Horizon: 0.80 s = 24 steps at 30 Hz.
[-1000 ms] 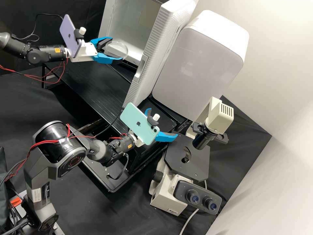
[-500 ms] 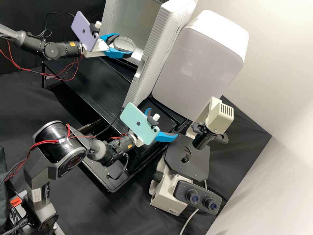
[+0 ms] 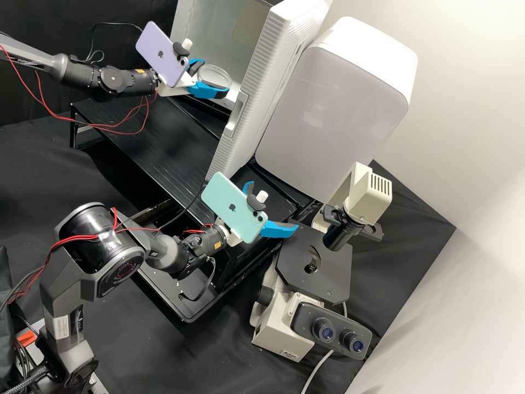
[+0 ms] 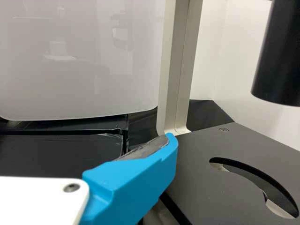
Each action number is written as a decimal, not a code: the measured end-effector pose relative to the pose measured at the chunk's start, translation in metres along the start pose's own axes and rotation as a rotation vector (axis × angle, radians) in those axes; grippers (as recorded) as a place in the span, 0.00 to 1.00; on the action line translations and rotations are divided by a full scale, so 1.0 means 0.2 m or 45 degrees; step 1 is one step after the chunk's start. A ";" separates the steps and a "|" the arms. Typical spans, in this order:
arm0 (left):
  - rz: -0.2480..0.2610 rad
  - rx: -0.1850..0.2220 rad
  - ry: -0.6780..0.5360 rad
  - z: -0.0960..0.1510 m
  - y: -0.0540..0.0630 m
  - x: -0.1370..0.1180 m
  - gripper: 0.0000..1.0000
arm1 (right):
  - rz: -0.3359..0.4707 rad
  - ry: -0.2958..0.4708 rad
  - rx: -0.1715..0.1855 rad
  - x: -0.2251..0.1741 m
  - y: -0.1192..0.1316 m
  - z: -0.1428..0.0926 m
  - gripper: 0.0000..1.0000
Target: Place the petri dish in the incubator
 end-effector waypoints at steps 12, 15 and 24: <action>-0.075 0.009 0.062 0.05 0.00 0.13 0.00 | 0.000 0.000 0.000 0.00 0.00 0.00 1.00; -0.081 0.024 0.065 0.06 0.00 0.15 0.00 | 0.000 0.000 0.000 0.00 0.00 0.00 1.00; -0.043 -0.057 0.088 0.07 0.07 0.25 0.00 | 0.000 0.000 0.000 0.00 0.00 0.00 1.00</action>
